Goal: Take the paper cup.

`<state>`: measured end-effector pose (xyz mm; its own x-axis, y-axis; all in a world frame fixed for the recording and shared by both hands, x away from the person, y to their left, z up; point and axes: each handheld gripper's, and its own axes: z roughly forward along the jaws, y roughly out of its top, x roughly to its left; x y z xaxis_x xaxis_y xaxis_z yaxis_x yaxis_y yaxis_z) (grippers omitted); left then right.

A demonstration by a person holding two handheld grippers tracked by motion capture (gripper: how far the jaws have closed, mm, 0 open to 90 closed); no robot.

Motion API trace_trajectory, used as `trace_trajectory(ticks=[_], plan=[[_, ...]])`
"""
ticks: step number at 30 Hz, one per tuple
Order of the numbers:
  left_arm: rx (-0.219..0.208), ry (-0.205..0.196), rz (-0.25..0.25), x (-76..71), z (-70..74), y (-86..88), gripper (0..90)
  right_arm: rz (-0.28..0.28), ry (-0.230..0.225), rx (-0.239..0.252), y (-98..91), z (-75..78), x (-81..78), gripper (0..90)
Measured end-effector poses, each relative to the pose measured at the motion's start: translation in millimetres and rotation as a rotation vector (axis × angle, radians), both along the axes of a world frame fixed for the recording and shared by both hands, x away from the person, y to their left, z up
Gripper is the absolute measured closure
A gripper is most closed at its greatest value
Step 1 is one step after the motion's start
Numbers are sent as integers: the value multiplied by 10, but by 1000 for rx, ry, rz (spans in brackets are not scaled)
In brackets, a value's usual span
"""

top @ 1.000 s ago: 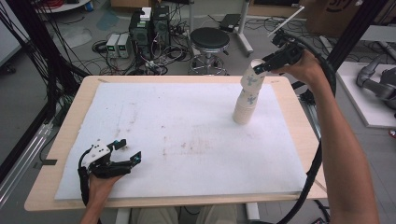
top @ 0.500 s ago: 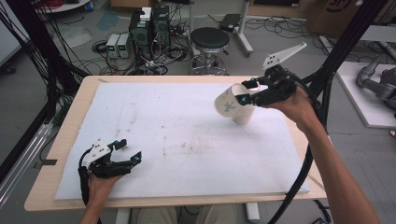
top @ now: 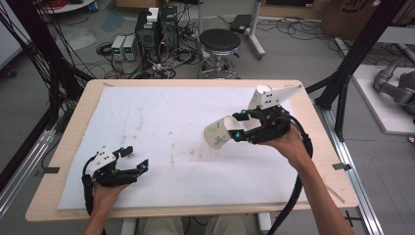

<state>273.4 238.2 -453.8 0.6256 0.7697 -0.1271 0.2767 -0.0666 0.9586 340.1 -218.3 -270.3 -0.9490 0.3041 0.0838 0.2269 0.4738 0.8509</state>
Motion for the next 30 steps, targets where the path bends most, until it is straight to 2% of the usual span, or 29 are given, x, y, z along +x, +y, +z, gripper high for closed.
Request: trace_trajectory(ticks=[5, 8, 9, 12, 13, 19, 20, 22, 23, 30], plan=[[-2, 7, 0, 6, 0, 3, 169, 29, 8, 67, 58, -269, -52, 387], [-5, 8, 0, 4, 0, 4, 169, 43, 11, 82, 86, -360, -77, 387], [-5, 5, 0, 2, -1, 5, 169, 54, 6, 94, 106, -443, -101, 387], [-1, 0, 0, -2, 0, 3, 169, 68, 3, 107, 124, -511, -122, 386], [0, -1, 3, -5, 0, -2, 169, 84, -11, 130, 130, -560, -154, 387], [1, -1, 4, -4, 0, -1, 169, 108, -20, 175, 137, -662, -203, 387], [1, -1, 4, -4, 0, -1, 169, 116, -24, 199, 145, -698, -204, 387], [3, -2, 3, -2, 0, -2, 169, 120, -18, 202, 152, -708, -202, 387], [3, -1, 1, -2, 0, -2, 169, 120, -23, 183, 166, -712, -199, 387], [6, -6, 2, -8, 0, -4, 169, 124, -15, 197, 180, -728, -188, 387]])
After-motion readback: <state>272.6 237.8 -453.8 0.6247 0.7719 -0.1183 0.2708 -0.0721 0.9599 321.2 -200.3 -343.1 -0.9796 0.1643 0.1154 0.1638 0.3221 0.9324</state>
